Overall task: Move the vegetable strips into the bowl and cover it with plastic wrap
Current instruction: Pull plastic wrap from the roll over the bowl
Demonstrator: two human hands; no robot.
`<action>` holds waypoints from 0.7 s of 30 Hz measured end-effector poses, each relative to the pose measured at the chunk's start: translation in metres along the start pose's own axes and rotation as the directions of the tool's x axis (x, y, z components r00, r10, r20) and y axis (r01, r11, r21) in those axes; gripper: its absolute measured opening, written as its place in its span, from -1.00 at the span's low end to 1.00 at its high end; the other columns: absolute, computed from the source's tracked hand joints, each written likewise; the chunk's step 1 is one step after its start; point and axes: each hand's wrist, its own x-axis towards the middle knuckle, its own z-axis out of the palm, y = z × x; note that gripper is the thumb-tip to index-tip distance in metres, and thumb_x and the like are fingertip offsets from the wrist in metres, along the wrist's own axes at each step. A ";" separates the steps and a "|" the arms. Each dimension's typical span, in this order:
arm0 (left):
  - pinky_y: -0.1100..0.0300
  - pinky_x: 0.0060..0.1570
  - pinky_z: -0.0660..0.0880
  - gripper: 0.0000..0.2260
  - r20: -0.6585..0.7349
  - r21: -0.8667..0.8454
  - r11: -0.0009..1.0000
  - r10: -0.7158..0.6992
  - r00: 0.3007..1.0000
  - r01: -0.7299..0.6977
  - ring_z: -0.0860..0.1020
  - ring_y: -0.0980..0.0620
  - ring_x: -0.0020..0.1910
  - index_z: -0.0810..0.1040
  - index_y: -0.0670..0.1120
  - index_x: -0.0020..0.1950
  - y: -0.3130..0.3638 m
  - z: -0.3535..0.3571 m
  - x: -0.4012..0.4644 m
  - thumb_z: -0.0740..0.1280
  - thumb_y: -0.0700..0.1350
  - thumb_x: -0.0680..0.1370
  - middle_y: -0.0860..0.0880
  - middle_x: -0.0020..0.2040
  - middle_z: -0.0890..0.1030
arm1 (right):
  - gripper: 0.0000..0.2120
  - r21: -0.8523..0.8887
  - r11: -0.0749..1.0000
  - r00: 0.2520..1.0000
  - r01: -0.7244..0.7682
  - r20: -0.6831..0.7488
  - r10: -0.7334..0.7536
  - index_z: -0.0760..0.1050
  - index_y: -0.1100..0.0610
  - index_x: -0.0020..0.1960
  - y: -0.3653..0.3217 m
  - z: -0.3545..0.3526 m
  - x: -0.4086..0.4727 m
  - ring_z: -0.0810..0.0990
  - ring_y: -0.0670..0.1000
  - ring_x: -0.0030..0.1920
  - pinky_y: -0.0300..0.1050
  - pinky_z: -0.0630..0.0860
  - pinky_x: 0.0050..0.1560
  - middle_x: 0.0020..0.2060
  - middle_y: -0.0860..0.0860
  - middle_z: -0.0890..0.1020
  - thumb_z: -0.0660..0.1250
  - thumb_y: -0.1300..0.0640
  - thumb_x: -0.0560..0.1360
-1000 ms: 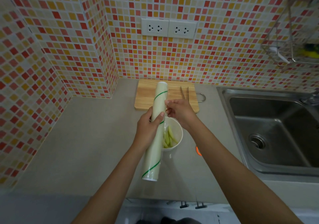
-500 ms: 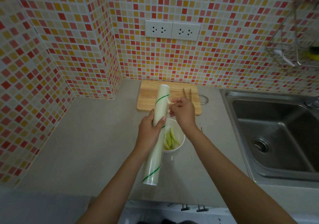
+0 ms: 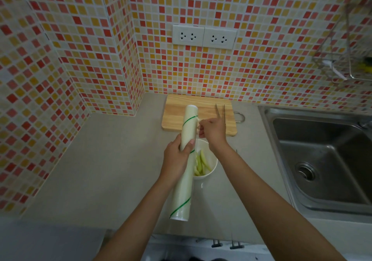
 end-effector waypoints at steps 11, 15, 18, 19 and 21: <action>0.10 -0.21 0.40 -0.72 -0.007 0.035 0.998 -0.044 0.999 0.044 0.52 -0.04 -0.22 0.52 -0.15 -0.03 -0.004 0.001 -0.003 0.21 0.06 0.59 -0.15 -0.21 0.56 | -0.89 -0.177 0.952 0.968 0.250 0.023 -0.250 0.52 0.25 -0.22 0.005 0.009 -0.004 0.55 0.08 -0.31 0.03 0.56 -0.20 -0.35 0.08 0.56 0.32 0.28 0.49; 0.11 -0.22 0.37 -0.71 -0.002 0.029 0.999 -0.031 1.000 0.031 0.48 -0.01 -0.28 0.50 -0.18 -0.05 -0.003 0.000 -0.005 0.19 0.05 0.60 -0.20 -0.23 0.54 | -0.86 -0.416 0.854 0.946 0.313 0.056 -0.319 0.46 0.25 -0.16 0.005 0.013 -0.004 0.49 0.05 -0.24 -0.08 0.39 -0.33 -0.23 0.11 0.55 0.19 0.26 0.54; 0.09 -0.18 0.42 -0.71 0.010 0.038 0.999 -0.018 1.000 0.018 0.56 -0.12 -0.17 0.51 -0.16 -0.02 -0.006 0.000 -0.006 0.18 0.05 0.61 -0.25 -0.14 0.58 | -0.89 -0.487 0.838 0.961 0.247 0.014 -0.275 0.38 0.20 -0.12 0.006 0.015 -0.004 0.41 -0.03 -0.33 -0.17 0.24 -0.43 -0.26 0.05 0.47 0.11 0.28 0.54; 0.08 -0.16 0.43 -0.71 0.012 0.042 0.999 -0.020 1.000 0.020 0.57 -0.13 -0.14 0.51 -0.16 -0.01 -0.007 0.000 -0.007 0.18 0.05 0.60 -0.25 -0.12 0.59 | -0.89 -0.457 0.866 0.971 0.205 -0.015 -0.237 0.36 0.20 -0.14 0.007 0.016 -0.003 0.38 -0.07 -0.36 -0.18 0.23 -0.45 -0.30 0.01 0.44 0.11 0.31 0.53; 0.03 -0.08 0.48 -0.71 0.015 0.047 0.998 -0.031 0.999 0.030 0.58 -0.12 -0.10 0.52 -0.16 0.02 -0.009 0.000 -0.008 0.18 0.05 0.60 -0.23 -0.09 0.61 | -0.82 -0.328 0.938 0.987 0.110 -0.079 -0.143 0.33 0.18 -0.25 0.008 0.017 -0.002 0.38 -0.03 -0.38 -0.16 0.32 -0.41 -0.36 0.01 0.41 0.11 0.36 0.49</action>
